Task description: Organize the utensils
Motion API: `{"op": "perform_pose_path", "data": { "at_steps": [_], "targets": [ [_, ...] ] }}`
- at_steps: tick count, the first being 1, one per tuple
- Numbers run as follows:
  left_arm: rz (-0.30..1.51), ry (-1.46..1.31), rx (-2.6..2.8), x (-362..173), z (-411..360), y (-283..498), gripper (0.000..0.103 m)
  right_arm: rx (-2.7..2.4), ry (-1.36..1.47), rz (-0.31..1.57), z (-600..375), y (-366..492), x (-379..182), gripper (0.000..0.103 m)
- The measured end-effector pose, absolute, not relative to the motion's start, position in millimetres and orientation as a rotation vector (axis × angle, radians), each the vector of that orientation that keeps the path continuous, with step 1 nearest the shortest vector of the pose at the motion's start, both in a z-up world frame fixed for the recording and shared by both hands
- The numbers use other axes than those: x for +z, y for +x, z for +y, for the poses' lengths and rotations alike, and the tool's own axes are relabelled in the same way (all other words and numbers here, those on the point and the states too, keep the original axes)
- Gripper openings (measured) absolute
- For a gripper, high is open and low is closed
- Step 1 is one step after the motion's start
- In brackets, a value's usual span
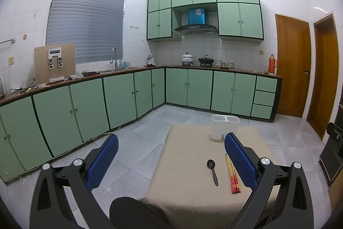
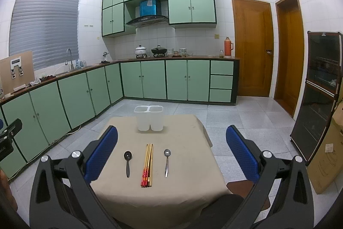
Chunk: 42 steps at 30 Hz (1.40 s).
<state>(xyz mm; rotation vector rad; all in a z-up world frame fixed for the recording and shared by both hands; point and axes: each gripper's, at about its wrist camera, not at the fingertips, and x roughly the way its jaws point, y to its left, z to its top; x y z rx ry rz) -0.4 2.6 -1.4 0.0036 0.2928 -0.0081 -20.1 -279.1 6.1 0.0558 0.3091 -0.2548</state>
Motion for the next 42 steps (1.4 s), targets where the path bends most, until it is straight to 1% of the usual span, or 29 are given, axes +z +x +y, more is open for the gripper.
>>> {"op": "perform_pose_path", "data": {
  "at_steps": [42],
  "targets": [
    [0.292,0.01,-0.009,-2.2,0.0,-3.7,0.097,-0.258,0.06,0.313,-277.4,-18.2,2.7,0.098]
  ]
}}
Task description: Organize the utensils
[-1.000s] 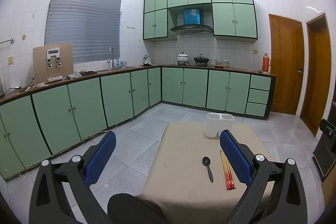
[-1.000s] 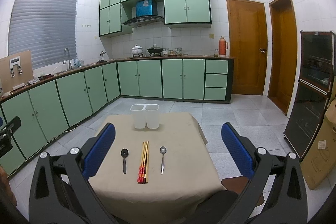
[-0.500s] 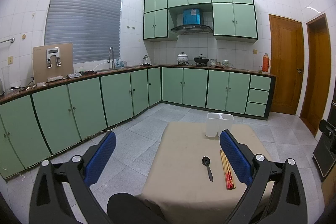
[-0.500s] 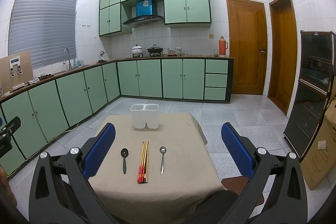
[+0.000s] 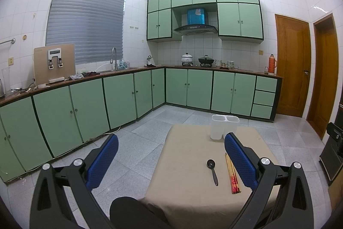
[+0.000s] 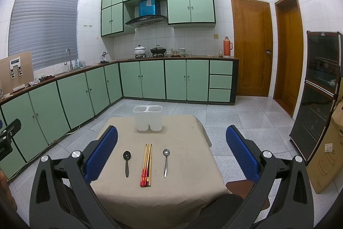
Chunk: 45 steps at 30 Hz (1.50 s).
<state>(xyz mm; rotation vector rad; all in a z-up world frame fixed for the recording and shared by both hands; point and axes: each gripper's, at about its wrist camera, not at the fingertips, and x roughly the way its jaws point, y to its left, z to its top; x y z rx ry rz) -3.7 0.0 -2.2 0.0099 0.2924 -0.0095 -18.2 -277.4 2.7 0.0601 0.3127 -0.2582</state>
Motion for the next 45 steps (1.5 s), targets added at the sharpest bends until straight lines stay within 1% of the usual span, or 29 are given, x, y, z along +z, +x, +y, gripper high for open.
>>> {"op": "perform_pose_path", "data": {
  "at_steps": [29,34,38,40,41,43,44,45],
  "targets": [
    [0.324,0.005,-0.039,-10.7,7.4,9.0,0.097,-0.246,0.067,0.325,-282.3,-15.7,-8.3,0.098],
    [0.439,-0.021,-0.041,-41.6,11.7,42.6,0.097,-0.232,0.068,0.38,-289.4,2.9,-31.7,0.098],
    [0.56,-0.056,-0.14,-79.6,7.8,76.7,0.097,-0.21,0.065,0.479,-297.3,35.3,-68.3,0.098],
    [0.619,-0.066,-0.179,-106.7,-0.1,98.0,0.097,-0.188,0.055,0.542,-300.1,56.7,-93.4,0.098],
    [0.632,-0.066,-0.197,-115.9,-5.8,103.0,0.097,-0.181,0.056,0.56,-300.7,64.7,-101.8,0.097],
    [0.709,-0.047,-0.209,-140.9,-18.7,123.7,0.097,-0.158,0.065,0.613,-303.0,82.6,-124.0,0.085],
    [0.747,-0.039,-0.207,-152.7,-27.4,132.7,0.097,-0.144,0.07,0.635,-303.1,90.6,-130.9,0.073],
    [0.785,-0.041,-0.211,-166.7,-34.2,144.9,0.097,-0.126,0.081,0.669,-304.1,101.9,-142.7,0.068]
  ]
}}
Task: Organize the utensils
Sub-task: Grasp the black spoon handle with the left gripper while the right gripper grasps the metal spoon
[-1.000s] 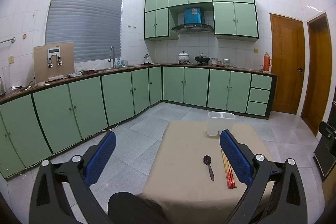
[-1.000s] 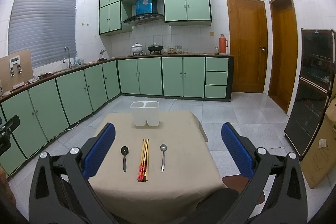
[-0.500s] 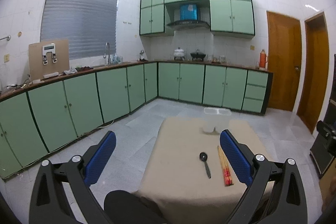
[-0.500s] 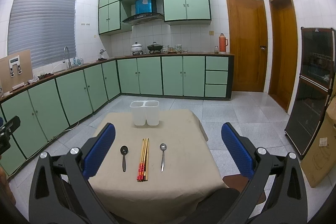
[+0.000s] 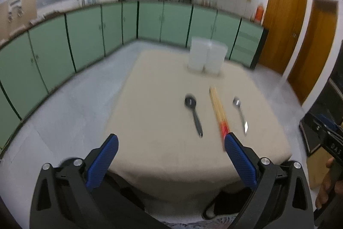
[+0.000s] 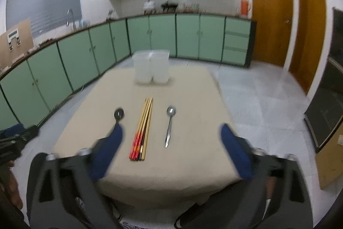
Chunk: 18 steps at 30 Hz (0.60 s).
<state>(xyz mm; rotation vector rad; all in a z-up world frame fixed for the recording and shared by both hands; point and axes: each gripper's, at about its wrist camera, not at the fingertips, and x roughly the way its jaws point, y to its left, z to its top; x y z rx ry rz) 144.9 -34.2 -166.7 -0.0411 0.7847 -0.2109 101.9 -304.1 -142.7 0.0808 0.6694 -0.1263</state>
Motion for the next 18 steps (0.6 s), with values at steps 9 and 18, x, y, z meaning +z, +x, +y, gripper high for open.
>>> {"op": "perform_pose_path", "data": {
  "at_steps": [9,18],
  "targets": [
    [0.87,-0.001,-0.336,-239.1,-96.2,209.5,0.084,-0.061,0.131,0.848,-316.9,171.0,-224.6,0.044],
    [0.979,0.001,-0.33,-288.2,-122.2,246.0,0.056,-0.032,0.152,0.898,-330.4,207.6,-263.9,0.035]
  ]
}}
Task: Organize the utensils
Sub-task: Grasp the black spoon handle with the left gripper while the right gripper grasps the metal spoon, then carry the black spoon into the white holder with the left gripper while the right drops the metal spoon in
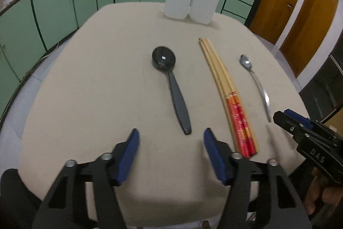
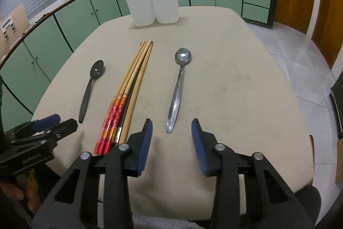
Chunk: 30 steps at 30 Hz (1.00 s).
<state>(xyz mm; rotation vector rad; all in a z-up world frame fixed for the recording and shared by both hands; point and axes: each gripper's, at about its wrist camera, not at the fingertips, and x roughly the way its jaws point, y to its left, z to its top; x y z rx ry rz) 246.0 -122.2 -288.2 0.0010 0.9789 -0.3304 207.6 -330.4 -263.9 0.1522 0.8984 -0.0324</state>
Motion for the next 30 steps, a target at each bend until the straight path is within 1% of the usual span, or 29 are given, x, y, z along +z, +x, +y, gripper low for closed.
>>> {"op": "perform_pose_path", "data": {
  "at_steps": [6,7,8,10,11,12,13,14,15,18,23,30],
  "targets": [
    [0.908,0.062,-0.327,-292.8,-131.8,244.3,0.055,-0.03,0.141,0.91,-334.7,215.7,-272.6,0.034],
    [0.895,0.077,-0.323,-293.3,-134.7,243.3,0.052,-0.03,0.14,0.905,-334.9,215.5,-273.7,0.033],
    [0.889,0.084,-0.319,-294.0,-134.3,243.4,0.05,-0.03,0.137,0.898,-335.4,215.6,-274.1,0.032],
    [0.873,0.099,-0.31,-293.4,-135.5,240.1,0.039,-0.037,0.125,0.89,-335.7,217.6,-275.0,0.027],
    [0.867,0.104,-0.311,-293.4,-136.5,240.6,0.035,-0.036,0.127,0.887,-336.5,217.3,-274.7,0.022],
    [0.864,0.106,-0.315,-293.7,-136.2,242.5,0.028,-0.036,0.133,0.884,-337.9,217.5,-275.0,0.016],
    [0.862,0.107,-0.318,-293.5,-136.2,243.2,0.019,-0.038,0.136,0.883,-339.1,218.1,-275.1,0.013],
    [0.862,0.107,-0.32,-293.2,-136.6,244.0,0.015,-0.039,0.137,0.882,-340.2,219.6,-275.1,0.01],
    [0.865,0.105,-0.324,-292.5,-137.2,244.3,0.013,-0.037,0.138,0.882,-341.0,220.2,-275.0,0.01],
    [0.876,0.085,-0.338,-288.8,-132.9,247.0,0.012,-0.037,0.143,0.875,-343.9,221.5,-269.8,0.009],
    [0.872,0.053,-0.351,-268.2,-126.8,246.3,0.012,-0.033,0.146,0.831,-347.2,218.4,-246.9,0.009],
    [0.793,0.065,-0.372,-226.7,-117.7,243.2,0.012,-0.011,0.134,0.759,-347.1,222.1,-203.6,0.008]
  ]
}}
